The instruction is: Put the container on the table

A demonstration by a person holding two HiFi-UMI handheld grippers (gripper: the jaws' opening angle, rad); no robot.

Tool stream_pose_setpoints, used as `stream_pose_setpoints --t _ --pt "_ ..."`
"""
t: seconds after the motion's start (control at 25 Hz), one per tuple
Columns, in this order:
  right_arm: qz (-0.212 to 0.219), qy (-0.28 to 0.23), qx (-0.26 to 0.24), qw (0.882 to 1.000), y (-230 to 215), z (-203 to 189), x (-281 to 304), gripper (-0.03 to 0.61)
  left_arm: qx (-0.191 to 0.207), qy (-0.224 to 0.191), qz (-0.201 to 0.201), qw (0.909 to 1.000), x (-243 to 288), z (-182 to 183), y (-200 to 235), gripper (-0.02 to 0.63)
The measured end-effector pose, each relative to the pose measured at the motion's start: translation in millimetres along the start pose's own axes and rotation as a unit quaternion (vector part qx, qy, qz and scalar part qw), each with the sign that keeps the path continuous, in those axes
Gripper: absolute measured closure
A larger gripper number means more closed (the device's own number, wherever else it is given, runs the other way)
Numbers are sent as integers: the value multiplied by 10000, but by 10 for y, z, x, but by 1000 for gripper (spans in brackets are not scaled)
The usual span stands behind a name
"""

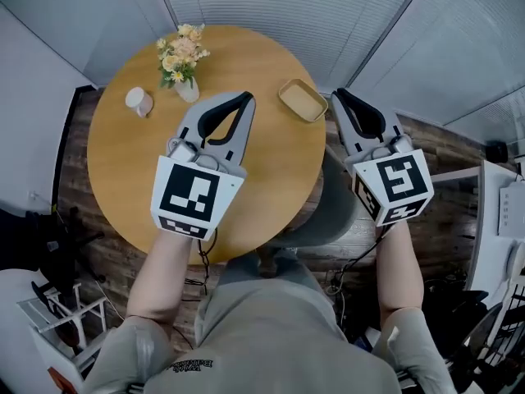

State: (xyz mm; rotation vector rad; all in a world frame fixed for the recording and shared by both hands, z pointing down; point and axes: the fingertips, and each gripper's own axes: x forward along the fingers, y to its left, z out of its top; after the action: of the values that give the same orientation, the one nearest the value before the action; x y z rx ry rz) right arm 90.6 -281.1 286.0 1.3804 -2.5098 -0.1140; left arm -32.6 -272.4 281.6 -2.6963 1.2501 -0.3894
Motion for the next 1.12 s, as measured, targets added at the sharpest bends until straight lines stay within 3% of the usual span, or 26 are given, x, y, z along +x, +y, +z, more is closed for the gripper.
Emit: stream_pose_setpoints --t 0.24,0.48,1.12 --pt "62 -465 -82 9989 164 410 -346 534 7 -380 -4 9993 -251 371 -163 592" --pt "-2 -674 -114 9977 299 496 -624 540 156 -309 66 9994 -524 413 -354 592" --pt "235 -336 248 9989 729 57 -1028 543 -353 148 -91 9992 -850 73 -724 592"
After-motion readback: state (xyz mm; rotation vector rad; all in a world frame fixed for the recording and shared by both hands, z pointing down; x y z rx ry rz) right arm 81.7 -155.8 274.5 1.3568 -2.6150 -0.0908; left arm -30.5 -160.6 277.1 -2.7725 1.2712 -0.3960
